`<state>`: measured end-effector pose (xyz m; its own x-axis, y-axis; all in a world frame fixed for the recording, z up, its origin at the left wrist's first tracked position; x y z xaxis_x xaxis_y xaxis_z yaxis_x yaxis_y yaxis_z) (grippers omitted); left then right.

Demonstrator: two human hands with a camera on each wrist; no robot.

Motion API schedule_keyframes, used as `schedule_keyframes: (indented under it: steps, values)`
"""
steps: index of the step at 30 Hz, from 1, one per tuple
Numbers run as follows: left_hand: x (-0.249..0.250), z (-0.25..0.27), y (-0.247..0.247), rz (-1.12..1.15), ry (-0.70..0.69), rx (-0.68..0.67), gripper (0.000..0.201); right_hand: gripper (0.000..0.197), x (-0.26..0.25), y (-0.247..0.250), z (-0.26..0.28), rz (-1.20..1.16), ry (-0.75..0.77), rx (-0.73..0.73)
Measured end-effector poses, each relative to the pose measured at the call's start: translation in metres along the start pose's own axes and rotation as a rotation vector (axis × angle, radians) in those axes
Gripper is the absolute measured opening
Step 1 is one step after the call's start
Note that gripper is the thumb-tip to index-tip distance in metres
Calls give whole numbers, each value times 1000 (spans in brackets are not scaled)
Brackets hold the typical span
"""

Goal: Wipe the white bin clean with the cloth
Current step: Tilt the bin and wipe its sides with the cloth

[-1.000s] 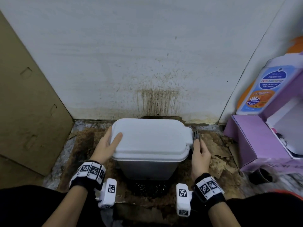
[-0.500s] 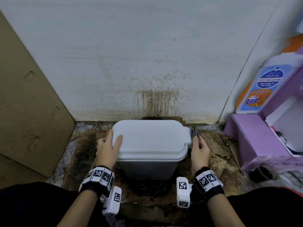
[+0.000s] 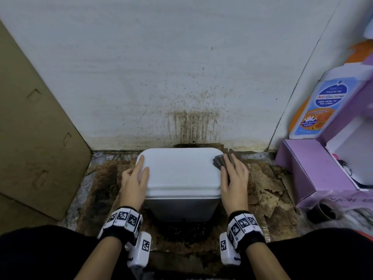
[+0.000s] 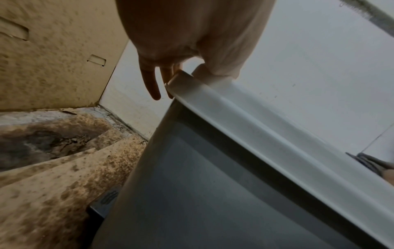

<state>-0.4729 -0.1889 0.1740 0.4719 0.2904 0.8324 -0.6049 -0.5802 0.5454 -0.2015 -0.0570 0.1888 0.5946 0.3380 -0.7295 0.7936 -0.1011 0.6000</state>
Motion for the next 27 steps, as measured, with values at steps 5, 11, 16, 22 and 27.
schedule_keyframes:
  steps: [5, 11, 16, 22, 27]
  values:
    - [3, 0, -1, 20, 3, 4, 49, 40, -17, -2, 8, 161, 140, -76]
    - [0, -1, 1, 7, 0, -15, 49, 44, -25, -3, 10, 362, 245, -170]
    - [-4, -1, 5, -18, 13, -78, 48, 46, -10, 6, -5, 272, -43, -124]
    - [1, 1, 1, -19, -3, -76, 51, 48, 7, 13, -15, -207, -418, -233]
    - [-4, -2, -1, -74, 7, -76, 52, 47, 17, 11, -14, -535, -675, -187]
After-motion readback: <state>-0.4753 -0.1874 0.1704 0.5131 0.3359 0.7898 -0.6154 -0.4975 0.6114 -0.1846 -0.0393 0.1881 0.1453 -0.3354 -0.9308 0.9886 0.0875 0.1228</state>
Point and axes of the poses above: each hand's wrist, its own z-axis away from the middle knuckle, its own y-axis out of the back of the hand, x = y × z, the point moved 3 cm from there along -z, towards the middle knuckle, and after that the axes turned 9 degrees about -y, right-handed, at the moved point
